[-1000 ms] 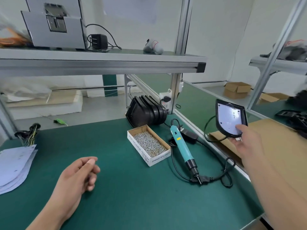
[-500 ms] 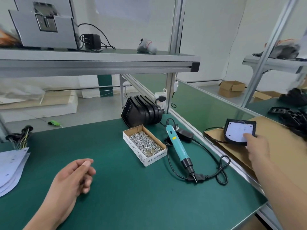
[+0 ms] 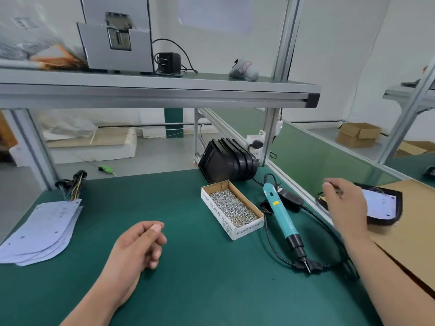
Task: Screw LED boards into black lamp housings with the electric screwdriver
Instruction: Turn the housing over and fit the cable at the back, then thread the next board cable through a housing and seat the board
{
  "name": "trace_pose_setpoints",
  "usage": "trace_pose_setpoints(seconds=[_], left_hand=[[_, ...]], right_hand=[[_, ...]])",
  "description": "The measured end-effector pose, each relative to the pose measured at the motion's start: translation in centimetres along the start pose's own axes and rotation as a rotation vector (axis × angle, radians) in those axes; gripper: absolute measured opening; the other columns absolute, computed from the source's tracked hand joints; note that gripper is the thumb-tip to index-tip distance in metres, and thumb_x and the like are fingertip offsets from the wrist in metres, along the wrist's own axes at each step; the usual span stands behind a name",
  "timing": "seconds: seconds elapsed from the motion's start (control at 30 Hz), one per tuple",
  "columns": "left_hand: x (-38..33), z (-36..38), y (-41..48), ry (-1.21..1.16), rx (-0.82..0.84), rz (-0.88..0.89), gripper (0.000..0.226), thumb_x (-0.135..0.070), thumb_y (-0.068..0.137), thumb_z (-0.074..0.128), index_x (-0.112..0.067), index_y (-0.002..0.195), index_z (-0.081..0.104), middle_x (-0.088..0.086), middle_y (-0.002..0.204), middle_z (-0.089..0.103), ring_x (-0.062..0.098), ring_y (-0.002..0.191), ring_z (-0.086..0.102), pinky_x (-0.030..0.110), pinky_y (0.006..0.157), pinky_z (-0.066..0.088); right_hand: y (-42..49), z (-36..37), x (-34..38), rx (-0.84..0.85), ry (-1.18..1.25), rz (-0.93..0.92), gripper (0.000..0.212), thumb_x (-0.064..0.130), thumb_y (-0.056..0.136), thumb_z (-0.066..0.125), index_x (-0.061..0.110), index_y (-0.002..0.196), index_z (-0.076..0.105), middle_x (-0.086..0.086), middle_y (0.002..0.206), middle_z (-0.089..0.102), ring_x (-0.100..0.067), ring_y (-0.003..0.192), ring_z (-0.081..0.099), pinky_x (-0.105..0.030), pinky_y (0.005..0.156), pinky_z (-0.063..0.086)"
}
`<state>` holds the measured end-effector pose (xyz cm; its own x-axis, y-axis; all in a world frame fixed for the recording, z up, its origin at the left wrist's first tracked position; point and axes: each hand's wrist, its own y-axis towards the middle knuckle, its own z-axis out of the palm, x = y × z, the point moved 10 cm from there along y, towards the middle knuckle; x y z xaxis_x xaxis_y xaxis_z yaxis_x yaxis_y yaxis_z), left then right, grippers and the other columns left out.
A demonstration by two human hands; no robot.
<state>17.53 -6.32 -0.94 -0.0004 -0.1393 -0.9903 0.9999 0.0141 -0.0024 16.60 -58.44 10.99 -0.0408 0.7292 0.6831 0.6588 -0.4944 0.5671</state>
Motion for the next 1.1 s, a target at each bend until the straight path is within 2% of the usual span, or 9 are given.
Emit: trace_pose_setpoints(seconds=[0.1,0.3,0.5,0.57,0.63,0.7,0.77,0.97,1.1], left_hand=[[-0.1,0.0,0.0,-0.007,-0.005,0.003,0.014,-0.02,0.106,0.062,-0.01,0.109,0.072,0.012,0.088,0.068,0.019,0.06,0.051,0.029,0.048,0.042],[-0.4,0.3,-0.1,-0.002,0.022,0.011,0.018,-0.022,0.107,0.061,-0.02,0.094,0.075,0.009,0.085,0.067,0.02,0.061,0.051,0.029,0.049,0.043],[-0.5,0.2,-0.1,-0.033,0.032,0.001,0.016,-0.038,0.093,0.068,-0.024,0.093,0.076,0.008,0.085,0.069,0.02,0.06,0.051,0.03,0.05,0.043],[-0.5,0.3,-0.1,-0.036,0.041,-0.007,0.019,-0.04,0.089,0.067,-0.024,0.094,0.076,0.008,0.085,0.07,0.02,0.061,0.052,0.031,0.051,0.043],[-0.4,0.3,-0.1,-0.045,0.044,-0.017,0.02,-0.04,0.089,0.067,-0.023,0.095,0.075,0.008,0.086,0.07,0.02,0.061,0.052,0.031,0.051,0.043],[-0.3,0.3,-0.1,-0.04,0.046,-0.022,0.021,-0.041,0.089,0.068,-0.022,0.095,0.074,0.007,0.087,0.07,0.02,0.061,0.052,0.031,0.051,0.044],[-0.3,0.3,-0.1,-0.027,0.048,-0.022,0.02,-0.042,0.09,0.067,-0.024,0.094,0.074,0.006,0.086,0.07,0.02,0.061,0.053,0.031,0.052,0.044],[-0.4,0.2,-0.2,-0.011,0.046,-0.019,0.019,-0.044,0.09,0.066,-0.027,0.091,0.073,0.005,0.084,0.07,0.019,0.061,0.052,0.029,0.053,0.045],[-0.6,0.3,-0.4,-0.01,0.047,-0.019,0.017,-0.045,0.09,0.066,-0.029,0.091,0.073,0.006,0.085,0.07,0.019,0.061,0.051,0.028,0.053,0.045]], right_hand=[[-0.5,4.5,5.4,0.116,-0.072,-0.157,0.018,0.029,0.104,0.059,0.024,0.098,0.076,0.014,0.093,0.071,-0.012,0.092,0.06,-0.035,0.077,0.044],[-0.5,14.1,15.4,0.349,-0.16,-0.437,0.017,0.03,0.103,0.059,0.029,0.096,0.074,0.009,0.091,0.068,-0.015,0.087,0.059,-0.033,0.072,0.044],[-1.0,21.9,20.1,0.496,-0.365,-0.671,0.025,0.022,0.107,0.054,0.022,0.122,0.074,0.002,0.123,0.069,-0.024,0.119,0.056,-0.04,0.104,0.045],[-1.4,23.7,20.8,0.523,-0.481,-0.751,0.024,0.015,0.104,0.058,0.021,0.121,0.074,0.004,0.121,0.069,-0.026,0.12,0.051,-0.039,0.098,0.046],[-1.7,25.4,20.9,0.569,-0.628,-0.815,0.026,0.001,0.096,0.059,0.019,0.106,0.074,0.006,0.107,0.068,-0.026,0.11,0.049,-0.037,0.075,0.046],[-2.1,26.9,20.3,0.632,-0.842,-0.864,0.031,-0.012,0.082,0.055,0.019,0.083,0.062,0.006,0.085,0.057,-0.025,0.099,0.047,-0.033,0.055,0.026],[-2.2,27.9,19.5,0.699,-0.982,-0.888,0.034,-0.017,0.072,0.054,0.017,0.076,0.058,0.004,0.075,0.047,-0.023,0.091,0.041,-0.033,0.054,0.013],[-1.4,29.4,18.2,0.72,-1.007,-0.903,0.037,-0.016,0.064,0.057,0.015,0.08,0.069,0.004,0.075,0.05,-0.022,0.086,0.04,-0.033,0.052,0.024],[-1.1,29.2,18.5,0.719,-0.753,-0.865,0.033,-0.005,0.087,0.058,0.017,0.103,0.076,0.006,0.087,0.057,-0.019,0.09,0.042,-0.031,0.054,0.026]])
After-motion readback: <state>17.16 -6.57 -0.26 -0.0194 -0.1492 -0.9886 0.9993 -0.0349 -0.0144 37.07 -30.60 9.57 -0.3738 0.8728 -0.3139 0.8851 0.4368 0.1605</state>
